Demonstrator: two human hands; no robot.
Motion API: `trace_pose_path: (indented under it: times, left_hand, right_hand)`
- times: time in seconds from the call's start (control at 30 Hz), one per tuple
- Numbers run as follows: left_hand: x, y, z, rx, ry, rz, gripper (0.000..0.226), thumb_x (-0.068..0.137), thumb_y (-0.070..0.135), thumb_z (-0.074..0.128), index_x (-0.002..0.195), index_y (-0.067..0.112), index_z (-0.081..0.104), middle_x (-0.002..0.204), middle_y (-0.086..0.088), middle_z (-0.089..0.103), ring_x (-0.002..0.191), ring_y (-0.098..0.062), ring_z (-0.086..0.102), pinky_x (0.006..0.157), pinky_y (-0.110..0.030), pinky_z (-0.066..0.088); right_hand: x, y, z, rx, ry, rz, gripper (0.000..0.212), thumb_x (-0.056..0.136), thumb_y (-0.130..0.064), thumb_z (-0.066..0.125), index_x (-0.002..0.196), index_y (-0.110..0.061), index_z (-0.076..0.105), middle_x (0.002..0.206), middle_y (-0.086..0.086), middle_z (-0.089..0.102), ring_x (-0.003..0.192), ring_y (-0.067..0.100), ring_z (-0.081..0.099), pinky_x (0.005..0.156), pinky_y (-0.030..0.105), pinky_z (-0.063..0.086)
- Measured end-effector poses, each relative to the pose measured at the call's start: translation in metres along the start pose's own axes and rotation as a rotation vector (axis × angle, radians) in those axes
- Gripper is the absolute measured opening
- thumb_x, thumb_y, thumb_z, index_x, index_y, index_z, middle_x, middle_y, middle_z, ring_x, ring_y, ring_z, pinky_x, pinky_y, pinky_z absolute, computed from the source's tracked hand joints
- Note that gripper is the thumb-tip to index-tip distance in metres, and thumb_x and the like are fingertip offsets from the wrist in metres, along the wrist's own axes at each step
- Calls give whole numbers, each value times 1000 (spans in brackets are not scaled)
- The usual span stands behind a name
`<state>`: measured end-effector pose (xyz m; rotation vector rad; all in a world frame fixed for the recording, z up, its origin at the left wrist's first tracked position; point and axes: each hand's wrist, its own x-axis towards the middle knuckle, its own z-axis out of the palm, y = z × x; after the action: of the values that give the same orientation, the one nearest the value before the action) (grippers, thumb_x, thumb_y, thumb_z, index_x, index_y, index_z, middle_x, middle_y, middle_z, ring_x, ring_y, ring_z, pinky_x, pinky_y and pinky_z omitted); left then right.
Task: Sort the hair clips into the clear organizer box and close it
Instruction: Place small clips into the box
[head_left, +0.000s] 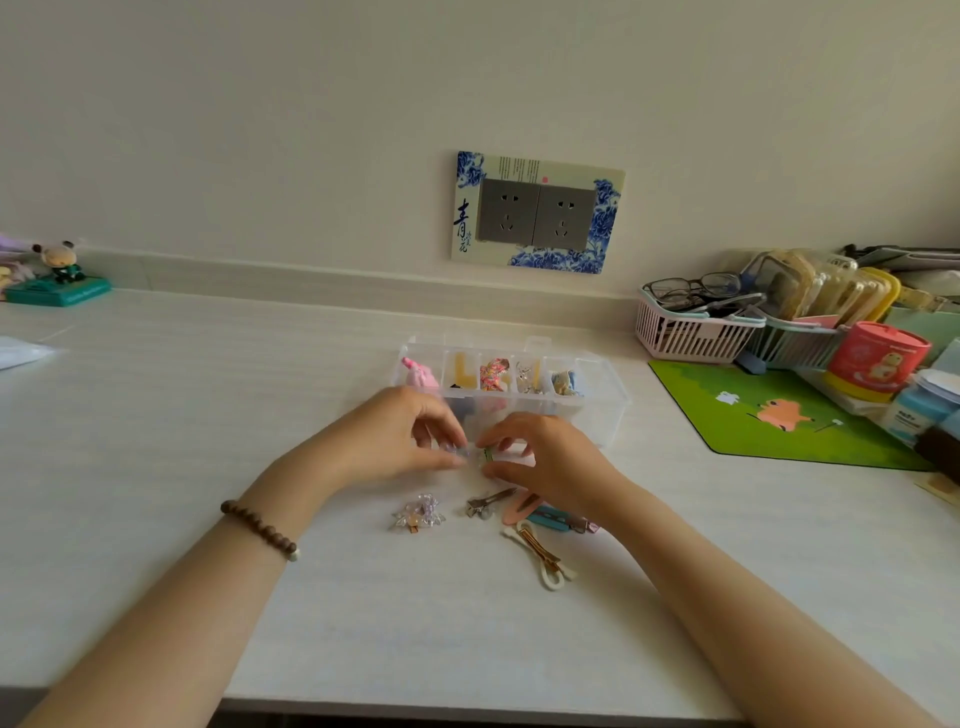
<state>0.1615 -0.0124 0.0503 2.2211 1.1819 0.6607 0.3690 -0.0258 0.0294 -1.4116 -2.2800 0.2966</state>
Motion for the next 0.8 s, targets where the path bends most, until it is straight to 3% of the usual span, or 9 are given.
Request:
trace_pose_path:
  times: [0.1, 0.17, 0.23, 0.3, 0.4, 0.5, 0.57, 0.7, 0.8]
  left_hand:
    - [8, 6, -11, -184, 294, 50, 10, 71, 23, 79, 79, 26, 73, 71, 10, 68, 59, 3, 54, 60, -10, 43]
    - [19, 5, -14, -243, 468, 40, 9, 75, 23, 76, 83, 25, 74, 74, 11, 68, 58, 1, 54, 61, -18, 50]
    - [32, 4, -14, -253, 537, 5, 11, 78, 22, 73, 89, 20, 74, 73, 10, 67, 55, 1, 55, 61, -31, 54]
    - [43, 3, -14, -228, 532, -26, 13, 81, 21, 71, 93, 19, 74, 73, 12, 66, 52, 6, 54, 56, -23, 47]
    - [56, 1, -14, -165, 455, -83, 18, 85, 20, 65, 102, 17, 71, 90, 8, 68, 54, 7, 53, 52, -13, 39]
    - [55, -3, -13, -130, 443, -108, 24, 88, 20, 61, 110, 17, 68, 107, 7, 67, 72, 2, 57, 72, -19, 46]
    - [47, -6, -12, -100, 434, -103, 29, 88, 24, 61, 116, 22, 64, 119, 10, 62, 96, -7, 58, 86, -22, 41]
    - [27, -22, -5, -67, 422, -99, 45, 89, 28, 59, 132, 18, 50, 135, 3, 51, 125, -12, 44, 96, -18, 28]
    - [16, -38, -3, -142, 430, -135, 53, 88, 35, 59, 136, 20, 45, 135, 3, 49, 122, -12, 46, 91, -20, 33]
  right_hand:
    - [-1, -1, 1, 175, 23, 66, 21, 78, -22, 72, 98, -23, 66, 88, -17, 61, 70, -8, 55, 67, 12, 46]
    - [0, 0, 2, 285, 35, 101, 19, 75, -18, 75, 91, -24, 65, 86, -11, 64, 75, 3, 63, 72, 22, 55]
    - [0, 1, 3, 320, 36, 116, 19, 74, -17, 76, 88, -24, 65, 88, -6, 66, 79, 11, 66, 74, 28, 57]
    - [-1, 0, 3, 342, 31, 117, 20, 74, -17, 76, 90, -22, 65, 90, -6, 66, 81, 10, 66, 76, 27, 57]
    - [-4, -2, 1, 361, 26, 129, 23, 75, -17, 75, 96, -21, 67, 90, -9, 65, 81, 6, 65, 75, 19, 55]
    - [-6, -1, -1, 408, 30, 160, 20, 76, -14, 74, 92, -24, 66, 83, -14, 63, 76, 3, 63, 67, 12, 53]
    - [-7, -1, -1, 422, 38, 161, 19, 78, -11, 72, 91, -24, 66, 85, -12, 63, 76, 4, 64, 66, 14, 55]
    - [-7, -7, -2, 495, 106, 130, 15, 77, -12, 74, 90, -15, 67, 92, 0, 70, 81, 14, 69, 75, 21, 57]
    - [1, -13, -11, 560, 180, 56, 13, 75, -9, 73, 86, -11, 67, 89, 4, 72, 80, 15, 71, 77, 21, 57]
